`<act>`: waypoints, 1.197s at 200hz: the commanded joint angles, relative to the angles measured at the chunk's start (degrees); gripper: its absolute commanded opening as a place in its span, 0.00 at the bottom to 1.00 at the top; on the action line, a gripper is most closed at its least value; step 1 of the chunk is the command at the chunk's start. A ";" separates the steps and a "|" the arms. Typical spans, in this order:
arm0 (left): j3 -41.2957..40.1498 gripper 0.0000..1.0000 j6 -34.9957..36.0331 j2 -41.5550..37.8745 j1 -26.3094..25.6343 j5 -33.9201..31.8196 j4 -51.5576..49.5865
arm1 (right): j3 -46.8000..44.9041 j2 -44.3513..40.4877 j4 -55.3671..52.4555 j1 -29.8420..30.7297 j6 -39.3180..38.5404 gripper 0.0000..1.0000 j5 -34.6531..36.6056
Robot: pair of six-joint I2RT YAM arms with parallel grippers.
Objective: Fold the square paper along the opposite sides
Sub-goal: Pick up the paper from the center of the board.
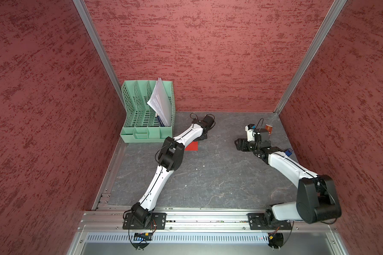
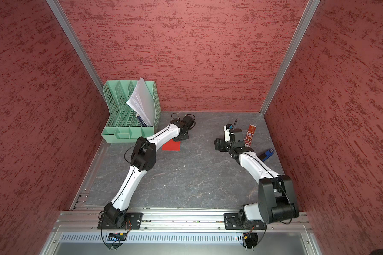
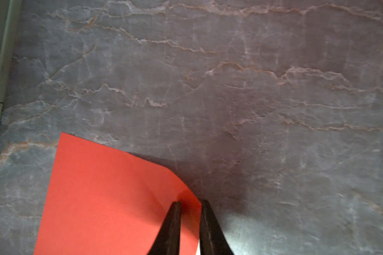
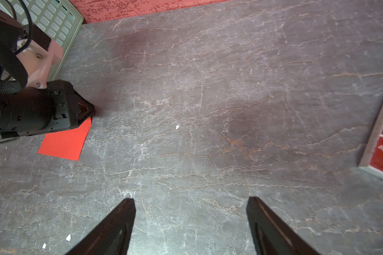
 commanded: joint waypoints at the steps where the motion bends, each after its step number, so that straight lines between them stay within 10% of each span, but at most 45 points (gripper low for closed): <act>1: -0.51 0.16 0.01 0.43 -0.39 -1.32 0.29 | 0.41 0.27 1.31 0.18 0.06 0.85 -1.12; 151: -0.80 0.00 12.25 -26.82 -10.93 -12.98 -4.19 | -0.53 -5.99 5.34 0.09 0.60 0.87 -12.66; 239: -20.29 0.00 30.02 -54.90 -4.80 35.73 8.86 | -4.29 -13.80 26.09 0.09 0.48 0.88 -51.10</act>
